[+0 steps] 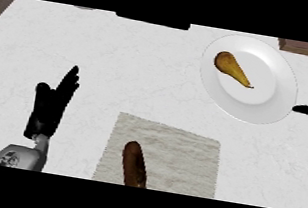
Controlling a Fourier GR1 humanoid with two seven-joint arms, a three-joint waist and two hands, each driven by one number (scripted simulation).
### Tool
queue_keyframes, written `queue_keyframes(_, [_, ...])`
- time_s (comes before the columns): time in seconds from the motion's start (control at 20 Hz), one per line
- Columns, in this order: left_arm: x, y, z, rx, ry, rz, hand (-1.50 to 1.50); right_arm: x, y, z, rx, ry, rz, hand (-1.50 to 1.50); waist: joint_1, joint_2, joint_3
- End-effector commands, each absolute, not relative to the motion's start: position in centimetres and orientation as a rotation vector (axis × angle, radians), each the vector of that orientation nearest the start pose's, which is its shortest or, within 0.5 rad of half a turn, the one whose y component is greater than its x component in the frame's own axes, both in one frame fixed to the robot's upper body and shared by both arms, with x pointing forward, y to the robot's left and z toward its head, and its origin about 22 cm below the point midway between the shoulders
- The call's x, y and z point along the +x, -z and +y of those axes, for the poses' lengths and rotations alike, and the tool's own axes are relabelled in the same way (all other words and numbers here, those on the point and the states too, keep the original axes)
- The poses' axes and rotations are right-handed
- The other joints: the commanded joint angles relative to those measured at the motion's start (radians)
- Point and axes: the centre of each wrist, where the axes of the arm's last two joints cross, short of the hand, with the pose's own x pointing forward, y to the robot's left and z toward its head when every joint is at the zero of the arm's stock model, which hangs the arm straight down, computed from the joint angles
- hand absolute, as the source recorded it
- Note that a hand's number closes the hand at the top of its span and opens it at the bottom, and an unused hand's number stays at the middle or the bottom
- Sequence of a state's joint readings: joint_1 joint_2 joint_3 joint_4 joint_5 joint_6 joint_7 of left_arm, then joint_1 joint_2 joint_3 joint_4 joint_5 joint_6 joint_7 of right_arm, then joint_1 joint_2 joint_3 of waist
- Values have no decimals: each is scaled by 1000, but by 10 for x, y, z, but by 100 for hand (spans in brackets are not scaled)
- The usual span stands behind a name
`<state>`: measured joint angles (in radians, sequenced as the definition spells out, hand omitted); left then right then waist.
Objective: Pick the pear from the placemat and place it in the plate
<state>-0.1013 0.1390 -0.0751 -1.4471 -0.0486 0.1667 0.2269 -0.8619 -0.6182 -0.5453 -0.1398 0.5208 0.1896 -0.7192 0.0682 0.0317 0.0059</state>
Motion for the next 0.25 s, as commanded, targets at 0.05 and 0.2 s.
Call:
queue_keyframes(0.05, [265,-12,248,176,83,-1327,0,360,-35,-444,-425,-352,-1663,-150,5,-3,1])
queue_keyframes(0.2, [263,4,236,210,83,-1318,0,357,-55,-463,-458,-371,-1654,-150,-2,-1,0])
